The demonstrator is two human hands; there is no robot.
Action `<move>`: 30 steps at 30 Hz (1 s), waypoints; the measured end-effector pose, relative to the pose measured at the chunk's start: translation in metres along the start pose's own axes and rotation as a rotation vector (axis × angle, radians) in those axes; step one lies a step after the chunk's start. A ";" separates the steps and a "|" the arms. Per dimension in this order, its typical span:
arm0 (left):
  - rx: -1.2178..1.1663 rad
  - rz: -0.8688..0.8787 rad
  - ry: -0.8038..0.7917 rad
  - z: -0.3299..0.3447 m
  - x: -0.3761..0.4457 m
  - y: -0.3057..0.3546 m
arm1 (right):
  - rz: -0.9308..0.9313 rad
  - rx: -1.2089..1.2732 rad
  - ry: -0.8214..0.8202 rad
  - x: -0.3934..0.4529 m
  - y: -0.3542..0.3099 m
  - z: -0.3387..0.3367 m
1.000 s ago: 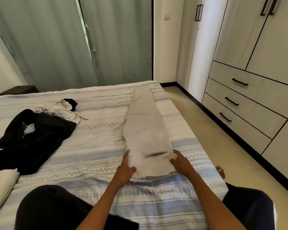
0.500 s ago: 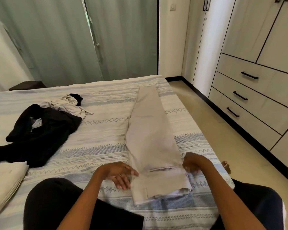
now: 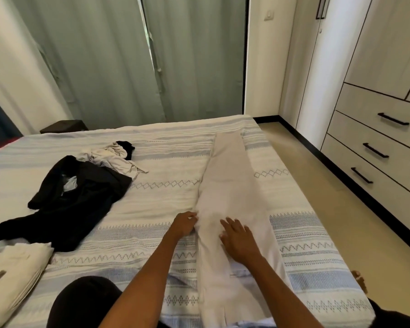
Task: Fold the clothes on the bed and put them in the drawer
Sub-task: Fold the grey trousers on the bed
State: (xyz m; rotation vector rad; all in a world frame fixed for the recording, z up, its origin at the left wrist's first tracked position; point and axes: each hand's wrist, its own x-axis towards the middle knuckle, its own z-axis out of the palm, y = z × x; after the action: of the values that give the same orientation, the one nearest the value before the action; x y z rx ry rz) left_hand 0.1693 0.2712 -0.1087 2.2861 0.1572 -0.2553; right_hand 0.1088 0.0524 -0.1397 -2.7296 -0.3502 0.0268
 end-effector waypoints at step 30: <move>0.031 0.191 -0.078 -0.008 0.038 0.019 | 0.157 -0.077 0.130 -0.014 0.026 0.025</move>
State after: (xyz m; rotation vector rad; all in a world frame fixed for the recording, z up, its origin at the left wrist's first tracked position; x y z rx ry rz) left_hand 0.2111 0.2657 -0.0985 2.2994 -0.1061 -0.2478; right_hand 0.1001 0.0351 -0.1736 -2.8109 -0.1015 -0.1227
